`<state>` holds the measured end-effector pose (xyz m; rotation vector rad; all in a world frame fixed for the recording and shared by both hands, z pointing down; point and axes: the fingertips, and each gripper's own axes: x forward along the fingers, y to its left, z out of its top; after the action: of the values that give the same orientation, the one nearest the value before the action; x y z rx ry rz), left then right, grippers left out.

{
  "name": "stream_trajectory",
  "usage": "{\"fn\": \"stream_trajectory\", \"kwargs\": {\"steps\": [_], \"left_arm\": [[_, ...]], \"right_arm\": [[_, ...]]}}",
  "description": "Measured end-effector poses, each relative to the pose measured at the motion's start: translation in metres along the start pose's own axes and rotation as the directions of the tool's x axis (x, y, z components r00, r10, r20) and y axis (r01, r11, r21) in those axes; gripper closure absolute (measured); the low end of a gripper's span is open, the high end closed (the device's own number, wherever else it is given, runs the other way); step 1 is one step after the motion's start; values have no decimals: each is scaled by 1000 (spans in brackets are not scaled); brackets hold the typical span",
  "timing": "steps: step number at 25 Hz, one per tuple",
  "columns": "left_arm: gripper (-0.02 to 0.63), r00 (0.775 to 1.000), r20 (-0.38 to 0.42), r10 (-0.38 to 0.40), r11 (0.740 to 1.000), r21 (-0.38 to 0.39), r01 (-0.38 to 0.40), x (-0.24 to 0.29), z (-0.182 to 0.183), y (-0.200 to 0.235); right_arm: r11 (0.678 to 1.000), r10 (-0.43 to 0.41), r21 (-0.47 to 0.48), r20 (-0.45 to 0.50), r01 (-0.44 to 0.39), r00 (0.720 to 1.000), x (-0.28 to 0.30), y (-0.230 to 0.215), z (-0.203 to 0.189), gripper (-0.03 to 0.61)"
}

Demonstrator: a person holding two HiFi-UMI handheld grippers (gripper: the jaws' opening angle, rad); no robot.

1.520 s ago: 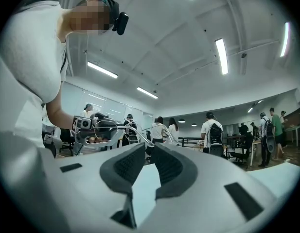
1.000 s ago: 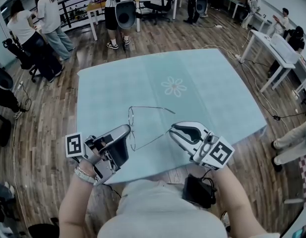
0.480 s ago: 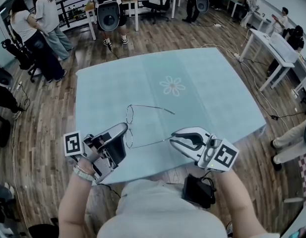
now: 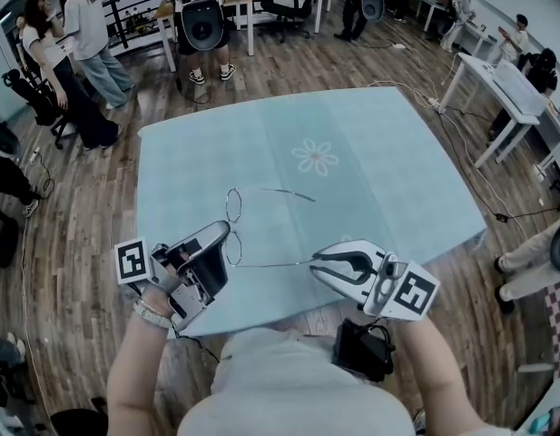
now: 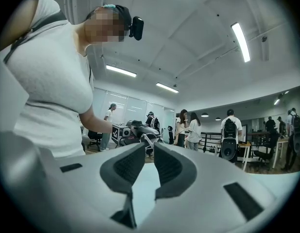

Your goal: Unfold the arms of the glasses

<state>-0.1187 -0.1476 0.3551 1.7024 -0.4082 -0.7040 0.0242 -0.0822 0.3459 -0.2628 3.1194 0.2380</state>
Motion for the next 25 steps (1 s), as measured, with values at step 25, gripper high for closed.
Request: {"fn": "stream_trajectory", "kwargs": {"steps": [25], "left_arm": [[603, 997, -47, -66, 998, -11, 66, 7, -10, -8]], "right_arm": [[998, -66, -18, -59, 65, 996, 6, -7, -16, 322]]}}
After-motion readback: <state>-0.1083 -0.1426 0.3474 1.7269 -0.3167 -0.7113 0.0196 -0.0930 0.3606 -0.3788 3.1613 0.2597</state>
